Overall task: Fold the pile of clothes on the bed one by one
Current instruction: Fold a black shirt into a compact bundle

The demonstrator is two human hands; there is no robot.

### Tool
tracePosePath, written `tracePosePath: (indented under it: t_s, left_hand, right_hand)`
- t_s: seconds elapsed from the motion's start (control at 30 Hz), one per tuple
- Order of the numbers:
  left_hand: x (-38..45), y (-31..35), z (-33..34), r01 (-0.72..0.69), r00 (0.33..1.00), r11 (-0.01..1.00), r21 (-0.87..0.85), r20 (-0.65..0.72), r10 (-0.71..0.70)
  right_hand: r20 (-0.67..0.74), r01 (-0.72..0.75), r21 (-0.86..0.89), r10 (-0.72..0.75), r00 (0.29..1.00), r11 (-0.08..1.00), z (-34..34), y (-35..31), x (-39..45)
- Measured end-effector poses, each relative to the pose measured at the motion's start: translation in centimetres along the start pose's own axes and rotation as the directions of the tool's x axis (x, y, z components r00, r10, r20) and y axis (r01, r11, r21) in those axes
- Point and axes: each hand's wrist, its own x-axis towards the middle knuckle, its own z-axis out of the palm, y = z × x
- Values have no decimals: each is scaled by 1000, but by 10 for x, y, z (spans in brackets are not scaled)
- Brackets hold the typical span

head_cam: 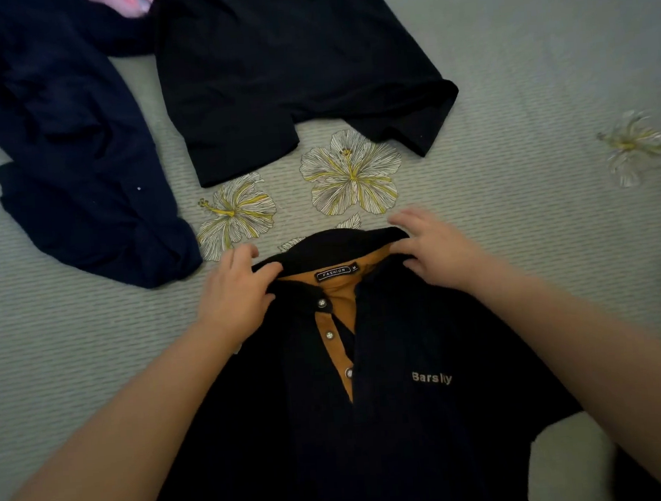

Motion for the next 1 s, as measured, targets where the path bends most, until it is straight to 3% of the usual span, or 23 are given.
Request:
tracePosePath:
  t_s: [0.07,0.13,0.2,0.27,0.37,0.47,0.57,0.7,0.83,0.9,1.0]
  left_hand:
    - [8,-3,-3,-48,998,999,23,47,47]
    - [10,-2,-4,-121,990,991,-57,61,124]
    - [8,-3,-7,-141,983,960,-243,81,165]
    - [2,-9,-12,-159,975,922,-354,88,203]
    - [-5,-18,-13,-140,967,890,-433,133,217]
    - [-5,-12,-8,5,993,805,-593,100,67]
    - [4,1,-1,156,984,685,-711,53,-169]
    - [20,27,3,169,939,732,-660,-118,-323]
    - [32,45,11,236,844,662,-711,-188,-502]
    - [37,46,15,257,828,652,-713,-185,-529]
    - [40,43,18,316,845,704,-636,-150,-514]
  right_hand:
    - [113,-14,79,5,994,997,-9,2,8]
    - [77,-50,243,32,997,969,-19,-1,8]
    - [-15,-53,386,63,998,921,-24,0,1]
    - [-74,-73,566,138,988,821,-24,5,-10]
    - [-20,-157,722,247,969,674,-16,10,-21]
    - [-12,-226,801,393,919,554,-2,8,-19]
    - [-57,-201,909,586,808,366,9,1,-9]
    - [-186,-288,803,679,710,522,20,-13,10]
    - [-253,-302,798,745,618,521,21,-22,29]
    - [-251,-333,758,722,644,560,23,-21,34]
    - [-221,-431,524,606,764,735,31,-18,33]
